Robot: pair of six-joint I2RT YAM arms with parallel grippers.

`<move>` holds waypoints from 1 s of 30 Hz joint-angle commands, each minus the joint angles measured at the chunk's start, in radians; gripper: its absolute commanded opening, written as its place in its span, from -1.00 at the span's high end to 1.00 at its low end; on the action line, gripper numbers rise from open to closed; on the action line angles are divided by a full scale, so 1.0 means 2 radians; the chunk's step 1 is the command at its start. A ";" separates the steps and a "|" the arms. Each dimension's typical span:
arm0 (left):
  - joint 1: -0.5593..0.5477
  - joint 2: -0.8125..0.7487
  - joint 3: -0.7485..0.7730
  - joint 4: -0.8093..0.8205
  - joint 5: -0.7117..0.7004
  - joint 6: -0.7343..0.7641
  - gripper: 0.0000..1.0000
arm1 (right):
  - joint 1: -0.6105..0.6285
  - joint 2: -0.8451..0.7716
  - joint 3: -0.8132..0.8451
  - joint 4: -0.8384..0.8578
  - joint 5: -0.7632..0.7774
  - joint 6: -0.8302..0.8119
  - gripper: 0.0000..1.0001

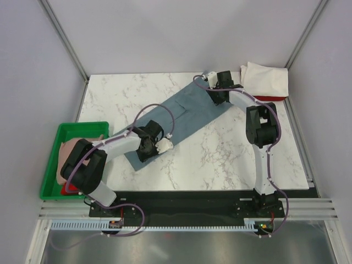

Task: Fold and stack the t-shirts
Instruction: Fold the tshirt

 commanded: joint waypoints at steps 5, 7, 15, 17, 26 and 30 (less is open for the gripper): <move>-0.178 0.035 0.049 -0.055 0.130 -0.073 0.52 | 0.018 0.082 0.132 -0.001 0.001 -0.017 0.06; -0.211 0.043 0.075 -0.071 0.157 -0.081 0.52 | 0.025 0.103 0.155 -0.003 0.001 -0.010 0.07; -0.215 -0.001 0.167 -0.110 0.123 -0.073 0.52 | 0.025 0.006 0.144 0.013 0.025 0.010 0.05; -0.204 -0.010 0.157 -0.106 0.115 -0.064 0.52 | 0.023 -0.024 0.110 0.018 0.019 0.016 0.05; -0.173 -0.009 0.019 0.021 0.071 -0.011 0.56 | 0.024 -0.114 -0.047 0.015 -0.021 0.052 0.05; -0.173 0.017 -0.011 0.048 0.080 -0.007 0.56 | 0.029 -0.107 -0.095 0.014 -0.037 0.062 0.07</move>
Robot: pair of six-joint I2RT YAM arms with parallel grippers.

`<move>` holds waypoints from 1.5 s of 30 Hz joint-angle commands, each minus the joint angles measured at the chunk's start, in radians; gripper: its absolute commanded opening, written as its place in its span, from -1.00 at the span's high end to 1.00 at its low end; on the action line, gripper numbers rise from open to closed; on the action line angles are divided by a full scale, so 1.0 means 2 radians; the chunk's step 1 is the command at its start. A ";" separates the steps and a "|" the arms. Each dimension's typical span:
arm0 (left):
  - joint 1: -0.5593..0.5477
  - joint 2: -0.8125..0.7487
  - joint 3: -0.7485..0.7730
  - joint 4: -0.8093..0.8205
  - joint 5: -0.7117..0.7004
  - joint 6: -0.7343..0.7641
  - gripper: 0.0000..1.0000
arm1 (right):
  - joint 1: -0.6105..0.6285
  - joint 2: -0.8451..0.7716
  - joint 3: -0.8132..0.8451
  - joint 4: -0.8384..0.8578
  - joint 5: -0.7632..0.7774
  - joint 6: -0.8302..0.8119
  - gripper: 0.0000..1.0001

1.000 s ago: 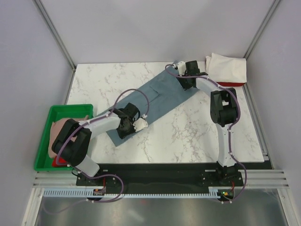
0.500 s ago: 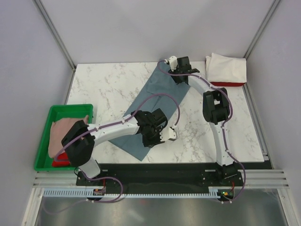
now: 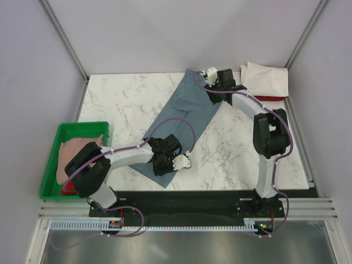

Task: Fold and stack the t-shirts
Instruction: Fold the tshirt

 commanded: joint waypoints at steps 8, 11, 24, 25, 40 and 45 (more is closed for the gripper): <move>-0.014 0.073 -0.001 0.083 0.036 0.016 0.56 | 0.006 0.081 -0.009 -0.009 -0.014 0.021 0.08; -0.033 0.104 0.022 0.088 0.046 0.010 0.56 | 0.005 0.123 0.030 -0.012 -0.013 0.017 0.07; -0.100 0.212 0.177 0.069 0.092 -0.032 0.55 | 0.006 0.238 0.216 -0.045 -0.009 -0.013 0.03; -0.103 0.215 0.186 0.068 0.095 -0.035 0.55 | 0.006 0.240 0.221 -0.044 -0.009 -0.014 0.03; -0.061 -0.077 0.182 0.037 -0.013 -0.200 -0.14 | -0.029 -0.041 0.050 -0.021 -0.003 0.104 -0.02; 0.046 -0.115 0.173 0.020 -0.009 -0.323 -0.17 | -0.032 -0.144 -0.109 -0.076 -0.091 0.211 -0.04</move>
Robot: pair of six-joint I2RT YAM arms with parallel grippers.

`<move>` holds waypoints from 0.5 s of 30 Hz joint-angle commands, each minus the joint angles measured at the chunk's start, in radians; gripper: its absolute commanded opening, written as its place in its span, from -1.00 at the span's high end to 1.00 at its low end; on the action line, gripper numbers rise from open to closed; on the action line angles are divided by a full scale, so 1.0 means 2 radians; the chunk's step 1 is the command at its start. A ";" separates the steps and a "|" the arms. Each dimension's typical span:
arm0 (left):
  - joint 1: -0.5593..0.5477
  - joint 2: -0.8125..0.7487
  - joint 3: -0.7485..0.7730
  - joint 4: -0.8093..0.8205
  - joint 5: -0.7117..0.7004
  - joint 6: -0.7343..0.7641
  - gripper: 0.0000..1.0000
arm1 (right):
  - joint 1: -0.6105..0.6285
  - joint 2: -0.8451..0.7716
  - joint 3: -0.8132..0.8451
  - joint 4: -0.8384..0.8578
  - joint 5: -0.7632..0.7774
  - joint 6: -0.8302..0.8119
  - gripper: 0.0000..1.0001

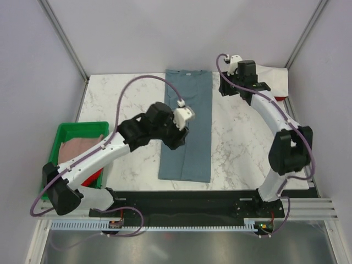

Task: Fold and stack the t-shirts
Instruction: Fold the tshirt

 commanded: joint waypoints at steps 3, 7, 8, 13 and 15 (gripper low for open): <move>0.128 -0.013 -0.054 -0.027 0.027 -0.210 -0.13 | 0.001 -0.114 -0.200 -0.033 -0.120 0.147 -0.03; 0.210 -0.016 -0.127 -0.026 0.100 -0.295 -0.11 | -0.003 -0.180 -0.338 -0.030 -0.213 0.247 -0.03; 0.231 -0.018 -0.143 -0.021 0.114 -0.314 -0.11 | 0.005 -0.188 -0.360 -0.027 -0.230 0.251 -0.03; 0.248 -0.026 -0.231 0.009 0.137 -0.325 -0.12 | 0.027 -0.215 -0.471 0.000 -0.272 0.275 -0.03; 0.249 -0.024 -0.264 0.024 0.151 -0.326 -0.14 | 0.037 -0.218 -0.503 0.016 -0.273 0.295 -0.04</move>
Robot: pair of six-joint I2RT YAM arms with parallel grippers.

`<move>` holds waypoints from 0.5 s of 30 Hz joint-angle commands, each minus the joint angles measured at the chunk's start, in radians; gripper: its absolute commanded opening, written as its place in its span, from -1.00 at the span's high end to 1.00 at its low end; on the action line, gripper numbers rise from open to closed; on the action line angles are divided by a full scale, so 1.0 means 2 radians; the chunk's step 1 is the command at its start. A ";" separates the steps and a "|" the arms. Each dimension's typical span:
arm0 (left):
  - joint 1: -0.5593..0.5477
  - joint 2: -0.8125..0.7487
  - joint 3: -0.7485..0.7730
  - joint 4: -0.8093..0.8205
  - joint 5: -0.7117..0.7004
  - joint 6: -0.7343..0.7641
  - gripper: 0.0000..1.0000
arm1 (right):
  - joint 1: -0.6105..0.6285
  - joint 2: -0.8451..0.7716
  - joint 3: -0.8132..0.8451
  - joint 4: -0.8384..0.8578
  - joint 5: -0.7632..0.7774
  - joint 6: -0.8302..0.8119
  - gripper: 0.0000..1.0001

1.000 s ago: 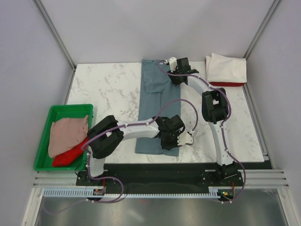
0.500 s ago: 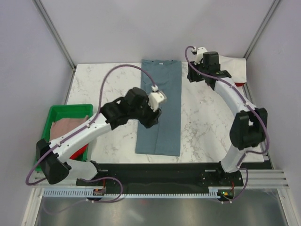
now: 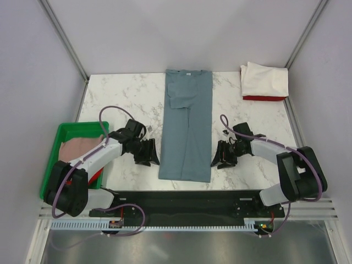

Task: Fold and stack the t-shirts
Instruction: Fold the tshirt

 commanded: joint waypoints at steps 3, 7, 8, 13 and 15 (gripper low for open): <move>0.004 -0.010 -0.059 0.029 0.067 -0.050 -0.14 | 0.019 -0.032 -0.046 0.033 -0.029 0.052 -0.05; 0.004 0.000 -0.094 0.043 0.080 -0.068 -0.15 | 0.030 -0.030 -0.057 0.019 -0.004 0.059 -0.08; 0.004 0.003 -0.098 0.049 0.086 -0.072 -0.15 | 0.037 -0.030 -0.060 0.022 -0.003 0.063 -0.09; 0.003 0.032 -0.102 0.069 0.094 -0.082 -0.14 | 0.048 -0.012 -0.059 0.022 0.005 0.071 -0.08; 0.003 0.046 -0.097 0.083 0.099 -0.087 -0.14 | 0.050 -0.006 -0.057 0.017 0.009 0.070 -0.08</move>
